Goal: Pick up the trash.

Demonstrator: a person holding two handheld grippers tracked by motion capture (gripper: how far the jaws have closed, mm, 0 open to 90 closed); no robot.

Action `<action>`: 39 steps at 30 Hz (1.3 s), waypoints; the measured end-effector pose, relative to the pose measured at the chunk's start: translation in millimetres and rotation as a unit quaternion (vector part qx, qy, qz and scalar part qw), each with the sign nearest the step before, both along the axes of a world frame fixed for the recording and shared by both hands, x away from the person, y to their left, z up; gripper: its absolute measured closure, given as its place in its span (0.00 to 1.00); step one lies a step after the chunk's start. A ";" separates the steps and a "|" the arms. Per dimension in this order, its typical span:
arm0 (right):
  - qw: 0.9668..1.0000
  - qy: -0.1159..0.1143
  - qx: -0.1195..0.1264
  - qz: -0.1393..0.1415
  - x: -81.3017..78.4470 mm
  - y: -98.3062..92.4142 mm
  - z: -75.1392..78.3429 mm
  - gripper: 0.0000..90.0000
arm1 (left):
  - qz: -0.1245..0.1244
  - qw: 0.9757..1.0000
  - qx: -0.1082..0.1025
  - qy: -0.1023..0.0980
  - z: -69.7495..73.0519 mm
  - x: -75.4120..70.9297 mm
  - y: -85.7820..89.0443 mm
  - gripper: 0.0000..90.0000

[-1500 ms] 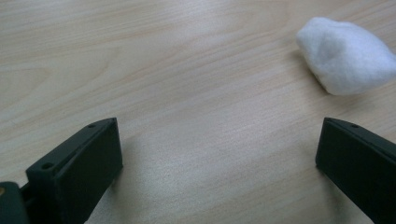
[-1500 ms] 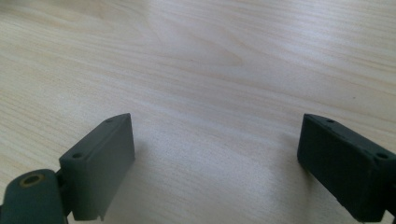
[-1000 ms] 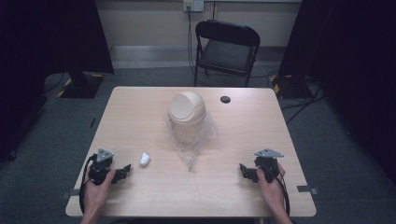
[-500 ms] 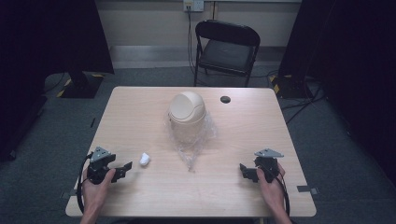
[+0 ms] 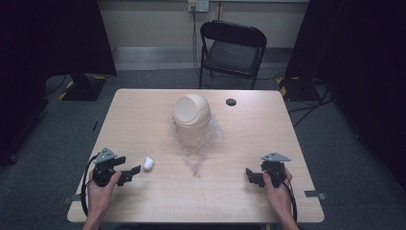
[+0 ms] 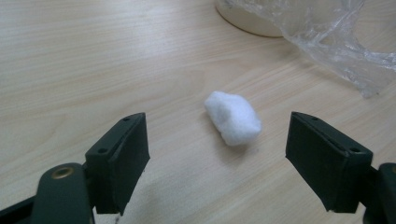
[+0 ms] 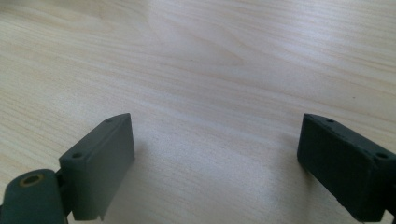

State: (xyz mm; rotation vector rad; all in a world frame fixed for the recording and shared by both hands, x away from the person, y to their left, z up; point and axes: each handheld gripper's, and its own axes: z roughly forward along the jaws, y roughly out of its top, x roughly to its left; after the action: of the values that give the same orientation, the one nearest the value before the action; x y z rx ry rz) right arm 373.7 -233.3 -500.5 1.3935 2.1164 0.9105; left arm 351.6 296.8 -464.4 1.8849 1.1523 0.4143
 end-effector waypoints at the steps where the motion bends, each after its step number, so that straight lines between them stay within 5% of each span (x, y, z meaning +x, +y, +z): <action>1: 1.000 0.000 0.000 0.000 0.0 0.0 0.0 0.11 | -0.002 1.000 -0.002 0.000 1.3 0.2 -1.2 0.24; 19: 1.000 0.000 0.000 0.000 0.0 0.0 0.0 0.11 | -0.033 0.999 -0.030 -0.012 17.0 15.3 -21.9 0.26; 39: 1.000 0.000 0.000 0.000 0.0 0.0 0.0 0.11 | -0.088 0.994 -0.025 -0.055 56.4 43.7 -64.5 0.27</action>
State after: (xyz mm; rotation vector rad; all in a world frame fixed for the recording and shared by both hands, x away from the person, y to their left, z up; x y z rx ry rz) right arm 373.7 -233.3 -500.4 1.3934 2.1163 0.9105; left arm 395.3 232.3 -408.0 1.8773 0.9071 0.3827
